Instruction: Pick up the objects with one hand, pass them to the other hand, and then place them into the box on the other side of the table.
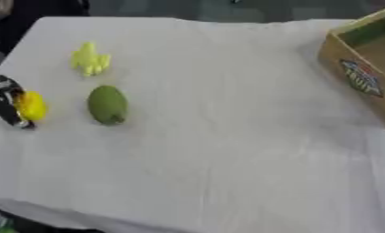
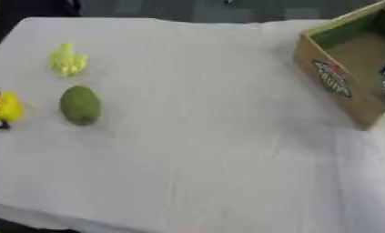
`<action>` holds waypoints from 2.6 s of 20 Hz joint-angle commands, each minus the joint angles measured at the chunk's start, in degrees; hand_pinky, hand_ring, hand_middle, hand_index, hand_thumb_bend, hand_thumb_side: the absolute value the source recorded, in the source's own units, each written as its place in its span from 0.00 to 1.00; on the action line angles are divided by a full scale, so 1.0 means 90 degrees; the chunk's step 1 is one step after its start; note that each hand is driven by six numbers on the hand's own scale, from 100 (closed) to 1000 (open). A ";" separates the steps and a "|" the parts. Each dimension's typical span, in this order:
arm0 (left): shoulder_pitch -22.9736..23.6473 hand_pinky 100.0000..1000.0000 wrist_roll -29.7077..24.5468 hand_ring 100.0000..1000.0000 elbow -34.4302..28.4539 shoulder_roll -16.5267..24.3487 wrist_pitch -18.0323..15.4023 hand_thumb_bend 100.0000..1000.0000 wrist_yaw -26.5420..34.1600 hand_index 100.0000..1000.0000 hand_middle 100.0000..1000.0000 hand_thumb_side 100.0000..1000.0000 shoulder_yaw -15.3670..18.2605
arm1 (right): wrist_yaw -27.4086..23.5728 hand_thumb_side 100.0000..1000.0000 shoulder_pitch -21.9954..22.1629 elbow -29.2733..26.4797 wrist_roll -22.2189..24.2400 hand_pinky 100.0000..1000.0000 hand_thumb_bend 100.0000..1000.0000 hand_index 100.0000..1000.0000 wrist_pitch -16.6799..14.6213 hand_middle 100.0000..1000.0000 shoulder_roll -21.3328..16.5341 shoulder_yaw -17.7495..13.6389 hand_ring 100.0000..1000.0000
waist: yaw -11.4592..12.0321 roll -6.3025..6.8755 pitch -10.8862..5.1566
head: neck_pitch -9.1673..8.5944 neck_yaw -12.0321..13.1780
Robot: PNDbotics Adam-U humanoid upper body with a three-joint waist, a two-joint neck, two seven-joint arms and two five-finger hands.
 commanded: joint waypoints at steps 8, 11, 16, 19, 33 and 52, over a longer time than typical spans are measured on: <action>-0.0079 0.65 -0.0014 0.72 -0.0124 0.0238 0.0026 0.38 -0.0163 0.65 0.65 0.00 0.0061 | 0.0042 0.60 -0.0034 -0.0015 0.0034 1.00 0.00 0.95 -0.0004 0.77 -0.0109 0.0008 0.85 | 0.0017 0.0012 -0.0110 | 0.0004 0.0053; -0.0054 0.63 -0.0001 0.70 -0.0188 0.0251 0.0017 0.33 -0.0155 0.62 0.62 0.00 0.0060 | 0.0036 0.60 -0.0039 -0.0014 0.0038 1.00 0.00 0.95 -0.0006 0.77 -0.0110 0.0007 0.85 | 0.0014 0.0015 -0.0117 | 0.0010 0.0060; 0.0058 0.62 0.0055 0.68 -0.0615 0.0364 0.0009 0.29 0.0096 0.58 0.60 0.00 0.0034 | 0.0035 0.60 -0.0041 -0.0014 0.0037 1.00 0.00 0.95 -0.0011 0.77 -0.0111 0.0002 0.85 | 0.0012 0.0024 -0.0115 | 0.0018 0.0068; 0.0150 0.61 0.0083 0.66 -0.1030 0.0457 0.0061 0.26 0.0383 0.57 0.59 0.00 0.0038 | 0.0030 0.60 -0.0045 -0.0016 0.0033 1.00 0.00 0.95 -0.0013 0.77 -0.0113 -0.0002 0.85 | 0.0013 0.0026 -0.0112 | -0.0005 0.0050; 0.0550 0.59 0.0513 0.60 -0.3346 0.0633 0.0427 0.15 0.1578 0.56 0.57 0.00 0.0011 | 0.0007 0.60 -0.0073 -0.0045 0.0018 1.00 0.00 0.95 -0.0026 0.77 -0.0115 -0.0022 0.85 | -0.0003 0.0022 -0.0092 | -0.0218 -0.0075; 0.0831 0.54 0.2567 0.49 -0.4986 -0.0880 0.0505 0.00 0.3227 0.56 0.53 0.00 -0.0358 | -0.0042 0.60 -0.0158 -0.0123 0.0013 1.00 0.00 0.95 -0.0048 0.77 -0.0075 -0.0020 0.85 | -0.0016 -0.0059 -0.0052 | -0.0427 -0.0338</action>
